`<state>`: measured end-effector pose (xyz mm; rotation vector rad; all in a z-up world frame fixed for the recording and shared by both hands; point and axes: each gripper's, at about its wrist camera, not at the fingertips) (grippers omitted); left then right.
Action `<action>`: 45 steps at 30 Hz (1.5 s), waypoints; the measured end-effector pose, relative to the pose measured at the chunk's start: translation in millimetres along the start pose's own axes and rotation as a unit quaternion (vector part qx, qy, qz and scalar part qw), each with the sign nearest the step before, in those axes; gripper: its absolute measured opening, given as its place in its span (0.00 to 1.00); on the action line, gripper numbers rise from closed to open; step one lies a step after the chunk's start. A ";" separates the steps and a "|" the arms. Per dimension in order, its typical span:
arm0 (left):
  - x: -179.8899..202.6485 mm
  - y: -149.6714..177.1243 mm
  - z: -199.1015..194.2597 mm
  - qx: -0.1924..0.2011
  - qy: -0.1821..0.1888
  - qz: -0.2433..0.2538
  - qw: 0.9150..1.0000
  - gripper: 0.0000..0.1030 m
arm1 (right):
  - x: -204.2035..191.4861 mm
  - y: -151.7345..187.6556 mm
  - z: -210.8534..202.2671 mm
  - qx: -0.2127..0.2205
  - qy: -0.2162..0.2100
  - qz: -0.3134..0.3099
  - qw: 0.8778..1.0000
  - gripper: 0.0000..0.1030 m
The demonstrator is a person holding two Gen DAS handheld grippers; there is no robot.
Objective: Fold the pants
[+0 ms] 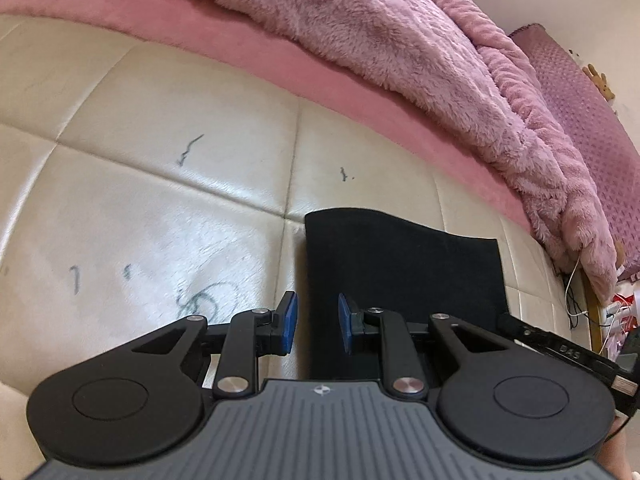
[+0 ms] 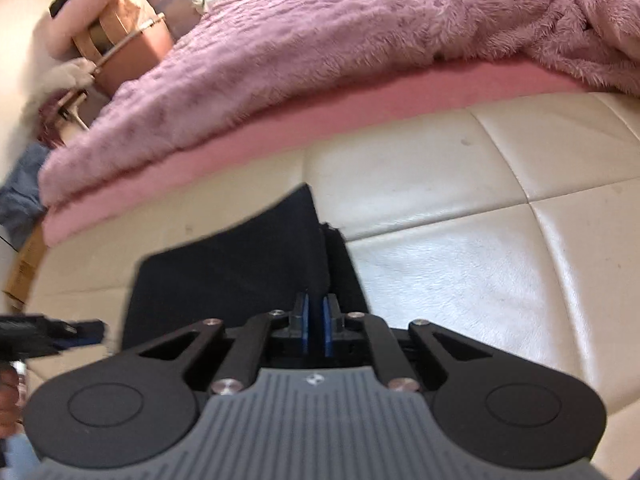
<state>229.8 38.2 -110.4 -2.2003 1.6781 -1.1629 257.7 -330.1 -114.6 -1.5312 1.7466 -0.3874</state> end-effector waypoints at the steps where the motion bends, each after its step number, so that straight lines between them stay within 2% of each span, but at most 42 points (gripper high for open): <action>1: 1.5 -0.7 1.9 0.002 0.002 0.004 1.000 0.23 | 2.7 1.4 3.7 0.000 0.000 0.005 1.000 0.02; 8: 13.7 -6.1 29.8 0.011 0.013 0.021 1.000 0.23 | 17.3 5.6 21.6 -0.004 0.004 0.007 1.000 0.02; 14: 15.6 -13.6 58.1 0.017 -0.033 0.043 0.998 0.26 | 18.2 7.3 20.6 -0.012 0.003 0.008 1.000 0.03; 17: 20.7 -15.7 65.7 0.020 -0.047 0.074 0.996 0.28 | 20.1 8.0 21.3 -0.014 0.004 0.010 1.000 0.02; 21: 35.6 -15.4 64.3 0.036 -0.074 0.135 0.987 0.27 | 23.7 9.5 21.0 -0.014 0.002 0.027 1.000 0.03; 23: 38.3 -16.9 57.7 0.048 -0.090 0.147 0.984 0.27 | 23.5 6.8 19.7 -0.014 0.007 0.026 1.000 0.17; 25: 36.7 -19.5 47.7 0.057 -0.102 0.147 0.982 0.27 | 21.4 4.3 13.5 -0.007 0.020 0.008 1.000 0.20; 31: 40.2 -8.0 5.0 0.057 -0.054 0.132 0.988 0.27 | 17.2 3.9 -21.5 0.023 0.043 -0.027 0.998 0.22; 35: 50.2 21.6 -16.3 0.031 -0.016 0.137 0.990 0.26 | 5.7 15.6 -50.9 0.040 0.018 -0.047 0.998 0.21; 37: 51.4 38.3 -23.9 0.019 -0.013 0.144 0.989 0.26 | -4.3 26.4 -60.3 0.031 0.010 -0.075 0.997 0.21; 39: 48.7 50.7 -29.0 0.008 -0.014 0.141 0.990 0.26 | -10.1 36.7 -65.5 0.020 0.022 -0.099 0.995 0.21; 42: 40.7 61.9 -33.5 -0.007 -0.001 0.125 0.992 0.25 | -2.0 46.6 -69.2 0.007 0.024 -0.075 0.997 0.23; 45: 34.6 66.0 -32.9 -0.018 0.008 0.109 0.994 0.21 | 16.3 49.9 -66.4 -0.006 0.012 -0.011 1.000 0.23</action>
Point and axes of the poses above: each gripper's, at about its wrist camera, not at the fingertips, and z roughly the way its jaws point, x to its right, y to its underside, and after that the axes turned 12 degrees about x, right-handed
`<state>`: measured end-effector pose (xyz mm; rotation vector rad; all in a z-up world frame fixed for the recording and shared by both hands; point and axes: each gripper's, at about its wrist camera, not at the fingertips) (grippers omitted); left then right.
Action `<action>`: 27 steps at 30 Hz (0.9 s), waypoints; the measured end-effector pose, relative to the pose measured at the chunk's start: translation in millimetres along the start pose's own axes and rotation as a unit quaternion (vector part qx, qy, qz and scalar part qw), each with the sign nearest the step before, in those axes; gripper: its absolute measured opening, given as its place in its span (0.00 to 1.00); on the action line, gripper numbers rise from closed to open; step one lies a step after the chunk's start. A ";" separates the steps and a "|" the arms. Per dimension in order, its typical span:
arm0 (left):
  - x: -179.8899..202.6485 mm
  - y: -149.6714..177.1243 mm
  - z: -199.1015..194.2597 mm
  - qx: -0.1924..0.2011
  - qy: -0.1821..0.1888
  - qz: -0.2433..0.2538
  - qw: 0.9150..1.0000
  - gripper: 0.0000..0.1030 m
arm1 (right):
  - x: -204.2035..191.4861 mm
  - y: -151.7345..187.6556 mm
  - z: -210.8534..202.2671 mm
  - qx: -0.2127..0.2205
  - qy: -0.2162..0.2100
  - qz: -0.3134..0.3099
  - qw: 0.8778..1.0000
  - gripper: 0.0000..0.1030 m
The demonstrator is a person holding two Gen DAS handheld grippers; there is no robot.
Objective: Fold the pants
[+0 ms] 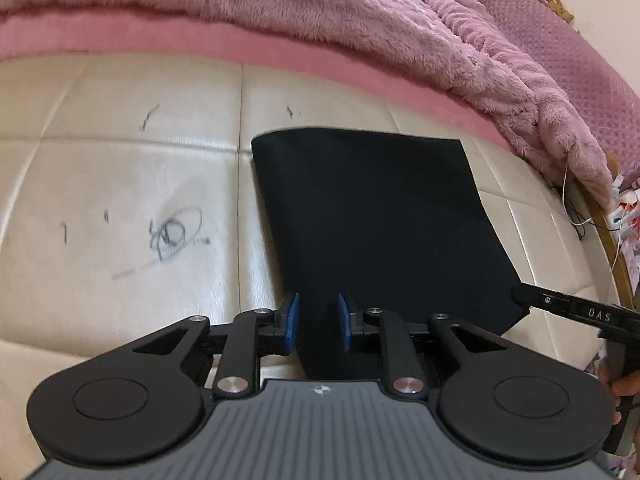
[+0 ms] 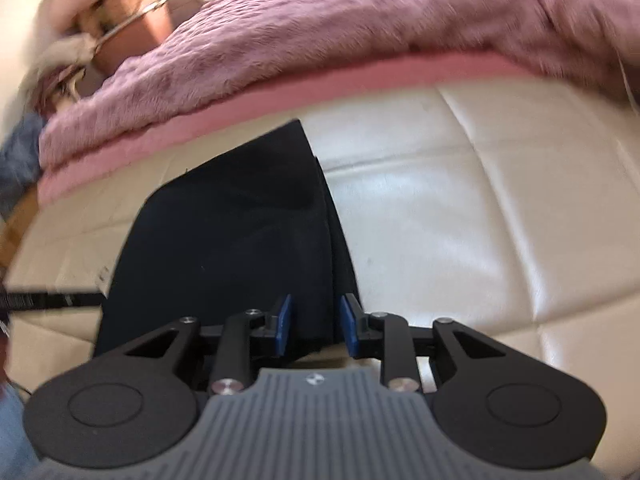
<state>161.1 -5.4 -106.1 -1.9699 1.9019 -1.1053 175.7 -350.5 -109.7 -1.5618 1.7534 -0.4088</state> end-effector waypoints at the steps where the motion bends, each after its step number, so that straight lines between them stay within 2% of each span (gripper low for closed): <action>1: 0.5 1.6 0.4 -0.001 -0.001 0.004 1.000 0.20 | 5.0 1.8 0.8 -0.004 -0.008 0.022 1.000 0.21; 3: 2.3 3.3 0.9 -0.002 -0.003 0.010 1.000 0.20 | 14.6 4.6 0.6 -0.008 -0.017 0.057 0.998 0.07; 5: 5.6 4.9 -1.2 0.000 -0.001 0.018 1.000 0.19 | 13.6 2.2 -10.2 0.012 -0.024 0.074 0.997 0.04; 7: 11.0 7.8 -1.0 -0.002 -0.004 0.034 0.999 0.19 | 4.9 -3.6 -25.4 0.040 -0.035 0.056 0.997 0.04; 8: 13.4 9.7 0.6 -0.006 -0.006 0.043 0.999 0.18 | 0.3 -4.0 -27.1 0.042 -0.025 0.034 0.998 0.04; 9: 15.6 13.4 3.1 -0.013 -0.011 0.053 0.998 0.17 | -1.4 -2.3 -23.3 0.033 -0.012 0.018 0.999 0.03; 13: 19.8 27.6 9.7 -0.037 -0.022 0.083 0.996 0.18 | 10.5 16.9 -1.3 0.000 0.018 0.034 0.999 0.04; 16: 15.3 29.6 8.8 -0.045 -0.020 0.067 0.997 0.18 | 11.1 24.2 3.5 -0.002 0.020 0.030 0.999 0.04; 20: 23.2 32.2 -0.8 -0.077 -0.010 0.081 0.994 0.18 | 12.7 19.6 9.9 -0.008 0.024 0.027 0.999 0.04; 27: 19.4 43.3 -20.9 -0.117 0.028 0.053 0.991 0.18 | 10.1 21.3 11.5 -0.001 0.033 0.012 0.999 0.04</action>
Point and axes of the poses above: each gripper's, at about its wrist camera, not at the fingertips, and z roughly the way its jaws point, x to its right, y to its underside, and after that the axes turned 12 degrees about x, right-handed
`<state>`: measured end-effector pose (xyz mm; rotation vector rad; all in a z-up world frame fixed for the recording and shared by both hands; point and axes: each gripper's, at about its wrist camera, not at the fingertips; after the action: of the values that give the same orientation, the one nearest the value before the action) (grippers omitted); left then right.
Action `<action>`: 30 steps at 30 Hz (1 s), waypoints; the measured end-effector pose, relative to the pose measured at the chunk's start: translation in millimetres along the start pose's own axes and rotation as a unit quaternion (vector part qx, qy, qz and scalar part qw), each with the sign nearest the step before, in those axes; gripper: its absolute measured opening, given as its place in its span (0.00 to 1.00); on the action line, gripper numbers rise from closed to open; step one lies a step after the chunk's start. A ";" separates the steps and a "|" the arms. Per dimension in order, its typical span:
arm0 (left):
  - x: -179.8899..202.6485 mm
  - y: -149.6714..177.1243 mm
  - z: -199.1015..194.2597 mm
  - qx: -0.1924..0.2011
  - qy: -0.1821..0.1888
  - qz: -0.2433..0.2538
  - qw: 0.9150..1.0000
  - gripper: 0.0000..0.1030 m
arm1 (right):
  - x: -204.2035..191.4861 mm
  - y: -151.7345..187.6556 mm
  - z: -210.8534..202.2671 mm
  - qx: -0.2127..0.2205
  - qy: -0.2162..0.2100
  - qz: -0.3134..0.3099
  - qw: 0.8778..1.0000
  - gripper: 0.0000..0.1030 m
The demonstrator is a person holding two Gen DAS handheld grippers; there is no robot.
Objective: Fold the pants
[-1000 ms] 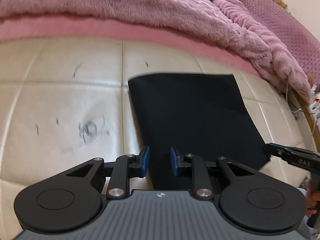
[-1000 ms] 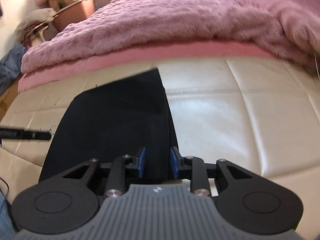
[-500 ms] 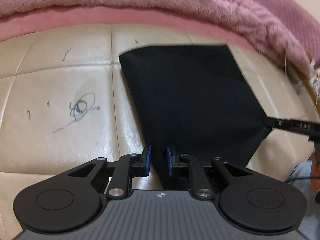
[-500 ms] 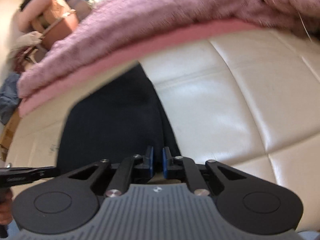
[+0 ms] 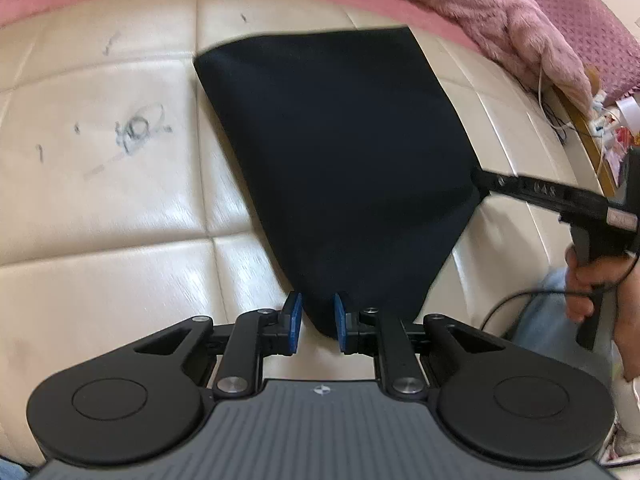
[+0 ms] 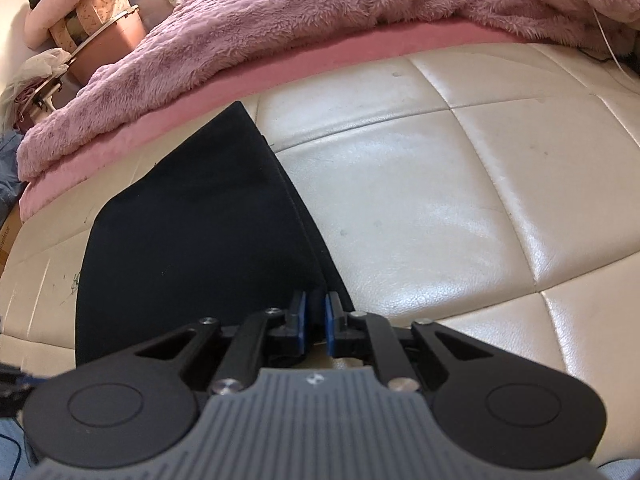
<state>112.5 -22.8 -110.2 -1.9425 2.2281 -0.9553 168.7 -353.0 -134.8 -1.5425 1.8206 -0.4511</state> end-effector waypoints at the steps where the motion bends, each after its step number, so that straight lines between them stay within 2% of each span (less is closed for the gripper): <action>1: -0.6 1.8 4.6 -0.006 -0.005 -0.002 1.000 0.18 | -0.4 -0.7 1.1 0.000 0.000 -0.001 1.000 0.04; 4: -0.7 7.6 18.2 -0.013 -0.018 -0.003 1.000 0.23 | -0.7 0.9 0.5 0.002 -0.001 0.001 1.000 0.04; 9: -3.7 4.5 11.9 -0.022 -0.012 -0.010 1.000 0.24 | 1.0 -2.2 -1.1 -0.003 -0.007 -0.001 1.000 0.05; 12: -8.7 -2.5 -2.1 -0.004 -0.010 -0.008 1.000 0.26 | 2.6 -9.8 -7.6 -0.004 -0.018 -0.006 1.000 0.20; 14: -16.3 -9.0 -13.7 0.023 -0.003 -0.018 1.000 0.37 | 3.9 -16.6 -16.7 0.007 -0.028 -0.013 0.999 0.35; 15: -20.8 -13.9 -18.5 0.044 0.002 -0.027 0.999 0.40 | 5.3 -20.2 -20.3 0.012 -0.037 -0.015 0.999 0.39; 16: -24.1 -17.9 -21.0 0.063 0.003 -0.036 0.997 0.45 | 7.2 -24.7 -22.6 0.014 -0.049 -0.015 0.999 0.48; 20: -45.8 -32.4 -23.3 0.136 0.006 -0.106 0.985 0.55 | 14.4 -40.1 -13.9 0.007 -0.064 -0.013 0.998 0.53; 22: -57.7 -34.8 -16.8 0.154 0.016 -0.147 0.977 0.59 | 20.8 -47.2 -3.2 -0.001 -0.075 0.005 0.997 0.53; 25: -69.5 -34.5 -3.4 0.160 0.027 -0.190 0.968 0.61 | 27.5 -56.9 13.4 -0.013 -0.095 0.030 0.995 0.57; 30: -78.1 -31.1 19.6 0.145 0.038 -0.223 0.963 0.61 | 27.1 -69.3 41.3 -0.034 -0.116 0.036 0.992 0.57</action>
<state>165.1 38.9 -139.7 -2.3312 1.5819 -1.3354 245.8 -387.9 -125.4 -1.5006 1.7195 -0.1692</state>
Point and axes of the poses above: each gripper's, at about its wrist camera, not at the fingertips, and z roughly the way its jaws point, x to its right, y to its underside, and after that the axes turned 12 degrees about x, right-handed
